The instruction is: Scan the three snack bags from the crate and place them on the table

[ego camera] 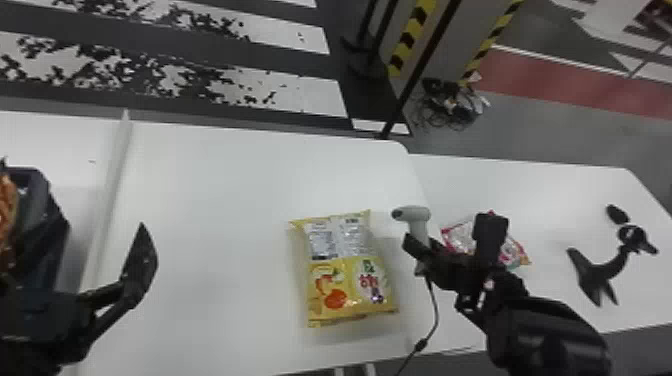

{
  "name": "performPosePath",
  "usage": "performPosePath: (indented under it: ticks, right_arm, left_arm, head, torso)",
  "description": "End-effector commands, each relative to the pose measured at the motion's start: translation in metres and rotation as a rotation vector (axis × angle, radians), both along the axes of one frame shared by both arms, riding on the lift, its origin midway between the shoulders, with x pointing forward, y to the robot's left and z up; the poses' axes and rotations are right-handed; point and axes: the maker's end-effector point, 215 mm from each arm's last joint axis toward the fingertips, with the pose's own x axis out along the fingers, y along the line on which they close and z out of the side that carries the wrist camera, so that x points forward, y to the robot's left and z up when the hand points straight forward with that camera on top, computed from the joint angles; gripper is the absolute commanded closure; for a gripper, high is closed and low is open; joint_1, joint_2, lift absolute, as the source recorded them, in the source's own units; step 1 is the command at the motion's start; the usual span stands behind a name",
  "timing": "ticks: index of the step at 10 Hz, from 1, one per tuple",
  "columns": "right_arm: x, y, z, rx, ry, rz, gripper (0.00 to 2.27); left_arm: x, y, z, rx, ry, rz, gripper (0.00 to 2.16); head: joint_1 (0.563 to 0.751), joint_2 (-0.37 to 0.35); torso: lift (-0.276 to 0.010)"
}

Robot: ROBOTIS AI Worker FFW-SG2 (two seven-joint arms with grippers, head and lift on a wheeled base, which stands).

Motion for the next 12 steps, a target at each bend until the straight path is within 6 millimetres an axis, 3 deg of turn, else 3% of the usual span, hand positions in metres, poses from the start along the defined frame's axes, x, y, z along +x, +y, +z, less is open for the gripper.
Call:
performPosePath:
  ticks: [1,4,5,6,7,9,12]
  right_arm:
    - [-0.002,-0.014,-0.016,-0.015,0.035,-0.015,2.22]
    - [-0.004,-0.027,-0.036,-0.029,0.074,-0.031,2.21]
    - [-0.004,-0.026,-0.037,-0.022,0.074,-0.031,1.66]
    - [-0.005,-0.023,-0.039,-0.02,0.076,-0.027,0.09]
    - [-0.004,-0.024,-0.037,-0.021,0.071,-0.027,0.0]
    - [-0.004,-0.022,-0.02,-0.017,0.031,-0.026,0.06]
    - [-0.012,-0.002,0.014,0.038,-0.025,-0.004,0.06]
  left_arm:
    - [0.0,-0.001,0.001,-0.001,-0.001,-0.001,0.03]
    - [-0.001,-0.001,0.002,-0.002,-0.002,-0.001,0.03]
    - [-0.001,-0.002,0.002,-0.003,-0.002,-0.002,0.03]
    - [-0.002,-0.003,0.002,-0.003,-0.002,-0.004,0.03]
    - [-0.001,-0.003,0.004,-0.004,-0.005,-0.004,0.03]
    - [-0.002,-0.003,0.003,-0.002,-0.003,-0.005,0.03]
    - [-0.002,-0.004,0.002,-0.005,-0.001,-0.003,0.03]
  head:
    - [0.695,-0.35]
    - [0.695,-0.35]
    - [0.695,-0.35]
    - [0.695,-0.35]
    - [0.695,-0.35]
    - [0.695,-0.35]
    - [0.695,-0.35]
  torso:
    - [-0.062]
    - [-0.062]
    - [-0.062]
    - [-0.062]
    - [-0.062]
    - [-0.062]
    - [-0.062]
